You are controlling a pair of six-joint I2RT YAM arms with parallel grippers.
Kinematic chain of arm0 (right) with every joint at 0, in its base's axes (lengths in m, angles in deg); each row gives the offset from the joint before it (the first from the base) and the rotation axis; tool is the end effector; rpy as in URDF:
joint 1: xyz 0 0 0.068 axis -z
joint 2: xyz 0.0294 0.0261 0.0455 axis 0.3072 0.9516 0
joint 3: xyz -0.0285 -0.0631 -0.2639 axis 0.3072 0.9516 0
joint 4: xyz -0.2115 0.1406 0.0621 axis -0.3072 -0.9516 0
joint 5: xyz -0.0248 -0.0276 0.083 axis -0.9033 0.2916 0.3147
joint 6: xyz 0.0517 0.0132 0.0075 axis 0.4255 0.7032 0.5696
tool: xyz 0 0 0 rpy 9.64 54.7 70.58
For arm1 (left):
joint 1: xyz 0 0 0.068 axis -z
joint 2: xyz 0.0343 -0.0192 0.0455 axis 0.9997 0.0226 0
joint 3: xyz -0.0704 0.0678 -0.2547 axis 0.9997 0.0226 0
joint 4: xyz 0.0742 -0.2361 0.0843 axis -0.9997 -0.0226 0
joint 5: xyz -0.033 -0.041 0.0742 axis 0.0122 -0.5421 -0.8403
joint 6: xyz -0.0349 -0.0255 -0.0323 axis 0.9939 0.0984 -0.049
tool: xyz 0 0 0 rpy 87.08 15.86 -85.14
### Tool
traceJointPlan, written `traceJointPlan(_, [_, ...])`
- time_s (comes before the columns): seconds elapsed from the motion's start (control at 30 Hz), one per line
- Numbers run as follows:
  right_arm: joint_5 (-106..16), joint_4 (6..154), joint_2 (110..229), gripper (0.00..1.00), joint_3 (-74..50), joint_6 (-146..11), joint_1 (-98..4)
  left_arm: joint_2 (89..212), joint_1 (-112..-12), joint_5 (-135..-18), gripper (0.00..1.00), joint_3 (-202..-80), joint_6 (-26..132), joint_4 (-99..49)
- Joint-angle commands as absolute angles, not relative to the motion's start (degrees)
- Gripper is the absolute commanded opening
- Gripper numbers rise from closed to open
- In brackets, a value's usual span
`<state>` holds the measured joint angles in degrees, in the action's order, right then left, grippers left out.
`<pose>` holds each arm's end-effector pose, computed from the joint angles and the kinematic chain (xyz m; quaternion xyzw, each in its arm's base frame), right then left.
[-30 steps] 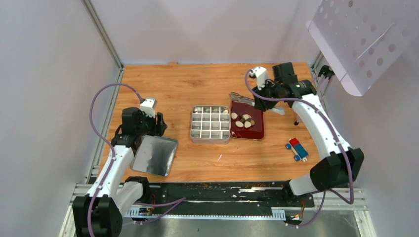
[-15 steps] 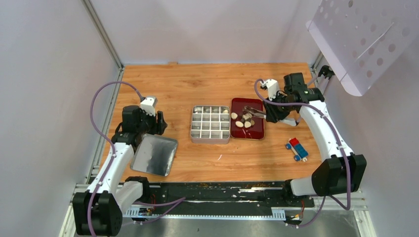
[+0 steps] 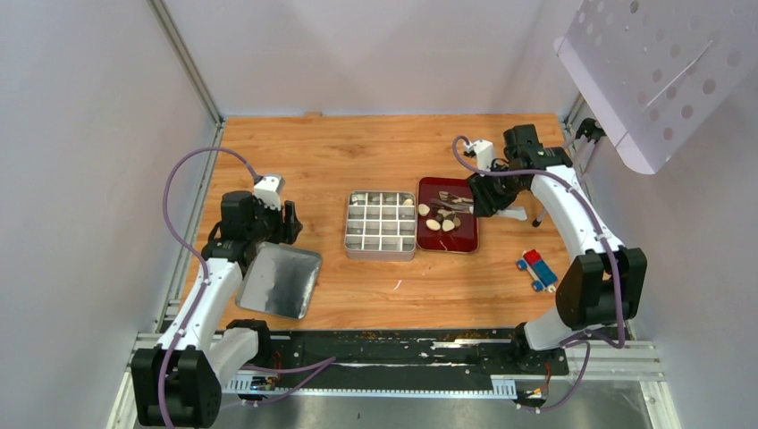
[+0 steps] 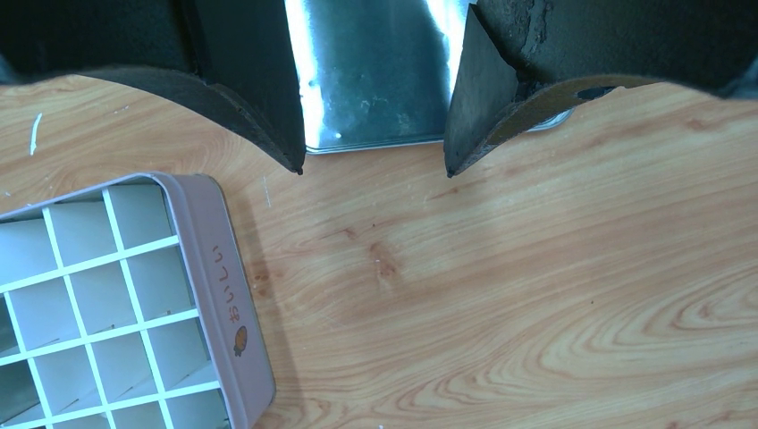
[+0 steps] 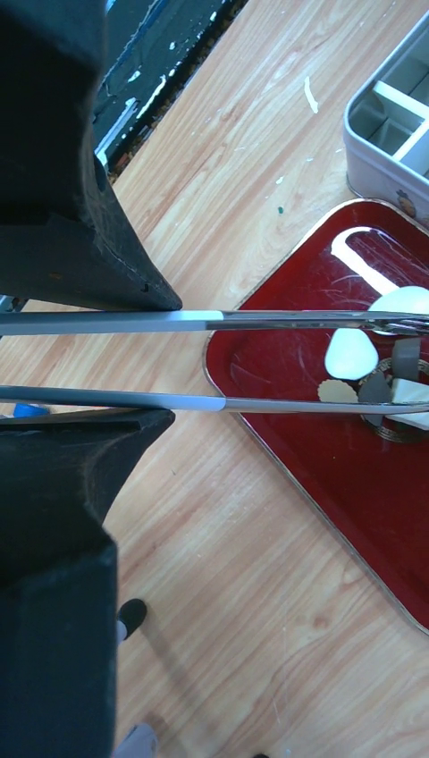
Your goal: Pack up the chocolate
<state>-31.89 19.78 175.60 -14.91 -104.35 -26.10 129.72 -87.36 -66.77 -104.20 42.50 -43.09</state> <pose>0.2917 0.0551 0.2992 -0.3486 0.9024 0.1443 0.2082 0.2065 -0.0159 0.2402 0.0733 0.8790 -0.1492 0.4470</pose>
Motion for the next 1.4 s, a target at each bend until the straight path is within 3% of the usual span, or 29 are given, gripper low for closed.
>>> traceJointPlan(0.0, [-30.16,22.06,176.8,0.41,-19.27,-104.23,-26.91,128.38,-87.91,-66.49,0.67,-105.07,42.63,-41.81])
traceJointPlan(1.23, [-38.38,25.87,182.04,0.39,-17.97,-104.26,-28.06,125.96,-88.44,-66.43,0.67,-102.9,43.76,-40.72])
traceJointPlan(1.37, [-38.89,26.52,182.66,0.31,-18.26,-104.52,-28.6,125.93,-88.44,-66.42,0.67,-102.59,43.96,-40.37])
